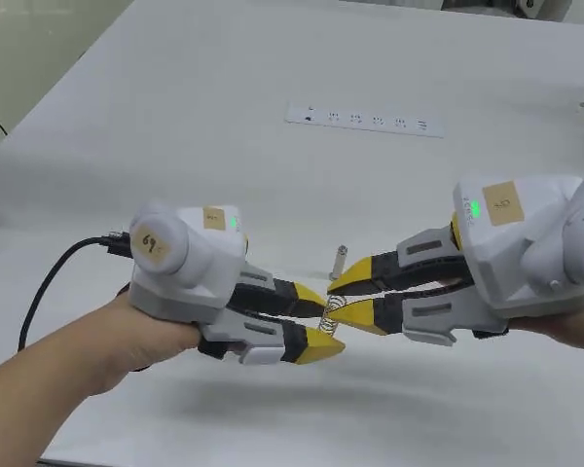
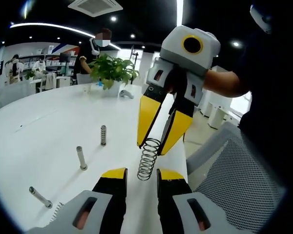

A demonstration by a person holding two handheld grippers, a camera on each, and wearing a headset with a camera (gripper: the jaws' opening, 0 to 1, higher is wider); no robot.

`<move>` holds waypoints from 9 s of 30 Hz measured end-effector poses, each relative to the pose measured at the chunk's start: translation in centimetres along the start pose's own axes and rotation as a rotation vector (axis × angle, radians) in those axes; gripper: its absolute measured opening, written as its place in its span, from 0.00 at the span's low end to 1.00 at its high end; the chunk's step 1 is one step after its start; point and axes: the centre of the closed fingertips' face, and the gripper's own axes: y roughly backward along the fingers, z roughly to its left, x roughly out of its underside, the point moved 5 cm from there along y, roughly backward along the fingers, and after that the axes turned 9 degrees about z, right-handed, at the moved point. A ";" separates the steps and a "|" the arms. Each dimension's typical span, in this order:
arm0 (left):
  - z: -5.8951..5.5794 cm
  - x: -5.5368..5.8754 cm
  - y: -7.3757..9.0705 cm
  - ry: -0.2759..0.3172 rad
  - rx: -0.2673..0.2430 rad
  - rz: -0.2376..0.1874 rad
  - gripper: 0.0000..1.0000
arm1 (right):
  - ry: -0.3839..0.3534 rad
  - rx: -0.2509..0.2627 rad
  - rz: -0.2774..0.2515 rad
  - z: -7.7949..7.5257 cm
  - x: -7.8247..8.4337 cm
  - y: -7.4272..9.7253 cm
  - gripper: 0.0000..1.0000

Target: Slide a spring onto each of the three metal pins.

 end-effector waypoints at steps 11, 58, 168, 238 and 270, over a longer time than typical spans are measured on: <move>0.7 0.7 1.5 0.031 -0.050 0.000 0.21 | 0.041 0.010 0.044 0.2 0.4 -0.2 0.07; 4.6 6.0 10.7 0.199 -0.379 -0.055 0.98 | 0.078 0.066 0.118 -0.6 2.1 -0.5 0.07; 5.1 6.7 12.2 0.228 -0.424 -0.041 0.97 | -0.144 0.190 0.199 -9.7 7.3 -5.5 0.14; 4.5 6.9 12.1 0.234 -0.419 -0.058 0.97 | -0.397 0.107 -0.080 -2.9 5.4 -5.1 0.19; 4.1 7.5 12.3 0.253 -0.422 -0.054 0.97 | -0.131 0.035 0.112 -6.6 0.6 -14.0 0.17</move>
